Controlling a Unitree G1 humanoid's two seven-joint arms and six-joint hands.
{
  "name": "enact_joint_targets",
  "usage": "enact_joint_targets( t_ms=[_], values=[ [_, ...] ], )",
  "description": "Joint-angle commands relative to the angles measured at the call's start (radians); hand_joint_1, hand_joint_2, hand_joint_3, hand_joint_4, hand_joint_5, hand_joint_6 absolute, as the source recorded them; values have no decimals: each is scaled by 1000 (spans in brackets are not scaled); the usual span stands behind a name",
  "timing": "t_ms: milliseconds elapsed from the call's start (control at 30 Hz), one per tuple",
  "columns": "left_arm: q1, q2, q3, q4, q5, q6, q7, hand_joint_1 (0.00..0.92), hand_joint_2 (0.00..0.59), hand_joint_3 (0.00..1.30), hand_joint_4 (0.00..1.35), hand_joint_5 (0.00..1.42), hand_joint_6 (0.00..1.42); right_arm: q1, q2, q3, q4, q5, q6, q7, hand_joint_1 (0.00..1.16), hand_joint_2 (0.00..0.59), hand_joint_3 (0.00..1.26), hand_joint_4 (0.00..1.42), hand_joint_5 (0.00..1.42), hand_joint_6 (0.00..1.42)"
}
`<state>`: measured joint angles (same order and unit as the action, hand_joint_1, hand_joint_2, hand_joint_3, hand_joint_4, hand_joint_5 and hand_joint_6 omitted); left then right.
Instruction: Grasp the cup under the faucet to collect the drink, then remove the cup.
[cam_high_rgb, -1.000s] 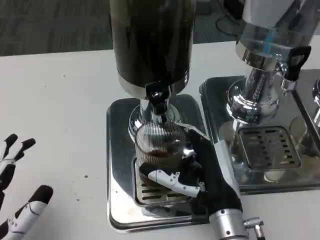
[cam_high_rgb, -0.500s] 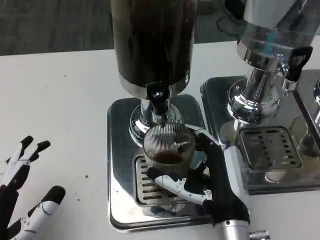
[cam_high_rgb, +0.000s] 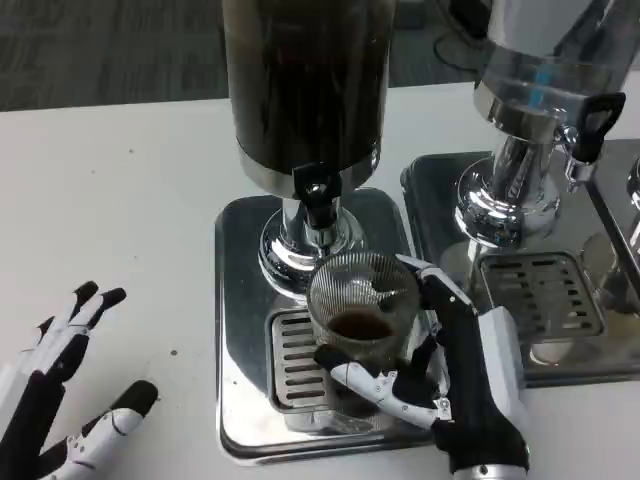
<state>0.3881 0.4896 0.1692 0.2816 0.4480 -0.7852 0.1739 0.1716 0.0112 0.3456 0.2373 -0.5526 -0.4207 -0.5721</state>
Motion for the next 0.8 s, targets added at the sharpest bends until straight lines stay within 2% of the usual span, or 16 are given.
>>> enact_joint_targets(
  t_ms=[33, 200, 367, 400, 633, 800],
  values=[
    [6, 24, -19, -22, 31, 10, -7, 0, 194, 106, 0, 99, 11, 57, -18, -10, -107, 22, -46, 23, 927, 169, 587, 604, 768, 1197],
    [26, 41, -17, -32, 29, -2, -8, 0, 195, 103, 0, 97, 10, 120, -30, 1, -193, -6, -36, 45, 927, 163, 600, 619, 783, 1219],
    [36, 56, -26, -46, 34, 0, -13, 0, 194, 98, 0, 96, 9, 152, -32, 5, -232, -30, -31, 58, 927, 162, 603, 627, 794, 1224],
    [37, 58, -28, -48, 34, 1, -13, 0, 194, 98, 0, 96, 9, 160, -30, 7, -238, -16, -34, 69, 927, 162, 603, 627, 796, 1224],
    [42, 63, -44, -72, 51, 9, -13, 0, 194, 97, 0, 95, 9, 205, -64, 13, -305, -24, -28, 122, 927, 162, 603, 628, 801, 1226],
    [44, 52, -62, -100, 66, 30, -13, 0, 194, 86, 0, 75, 0, 249, -97, 3, -363, 6, -39, 172, 927, 162, 603, 628, 801, 1226]
  ],
)
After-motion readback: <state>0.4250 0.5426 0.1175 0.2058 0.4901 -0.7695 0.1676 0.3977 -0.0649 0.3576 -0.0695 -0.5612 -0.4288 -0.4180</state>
